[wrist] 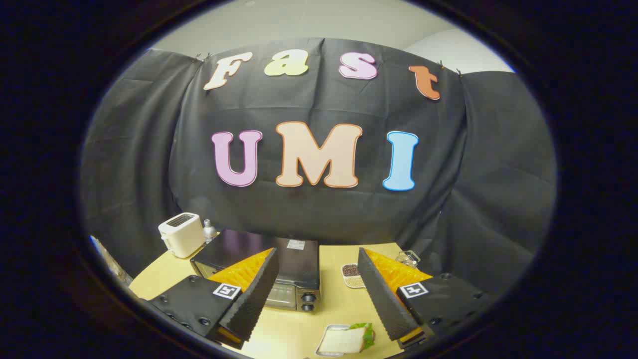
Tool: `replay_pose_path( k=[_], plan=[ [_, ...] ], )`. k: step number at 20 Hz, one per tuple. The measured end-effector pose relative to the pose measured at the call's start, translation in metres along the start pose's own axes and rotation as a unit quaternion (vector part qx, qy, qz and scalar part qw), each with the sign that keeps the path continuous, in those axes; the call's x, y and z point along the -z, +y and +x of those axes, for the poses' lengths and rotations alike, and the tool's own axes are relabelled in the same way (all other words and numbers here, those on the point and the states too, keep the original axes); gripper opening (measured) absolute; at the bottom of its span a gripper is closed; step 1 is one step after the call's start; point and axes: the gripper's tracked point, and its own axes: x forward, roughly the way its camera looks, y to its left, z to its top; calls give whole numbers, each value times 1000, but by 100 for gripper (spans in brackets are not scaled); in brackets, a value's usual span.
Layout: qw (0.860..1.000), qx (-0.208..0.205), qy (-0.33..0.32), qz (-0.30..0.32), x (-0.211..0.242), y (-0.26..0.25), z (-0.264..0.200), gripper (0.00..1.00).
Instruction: Open the toaster oven, put the food inside, and close the toaster oven door.
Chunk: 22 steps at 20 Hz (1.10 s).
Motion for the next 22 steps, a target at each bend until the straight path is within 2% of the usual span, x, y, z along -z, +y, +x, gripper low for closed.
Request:
replay_pose_path(
  k=[8,22],
  plan=[
    [1000,-9,-2,6,-6,26,0,99],
    [1000,-5,23,0,18,77,9,99]
  ],
)
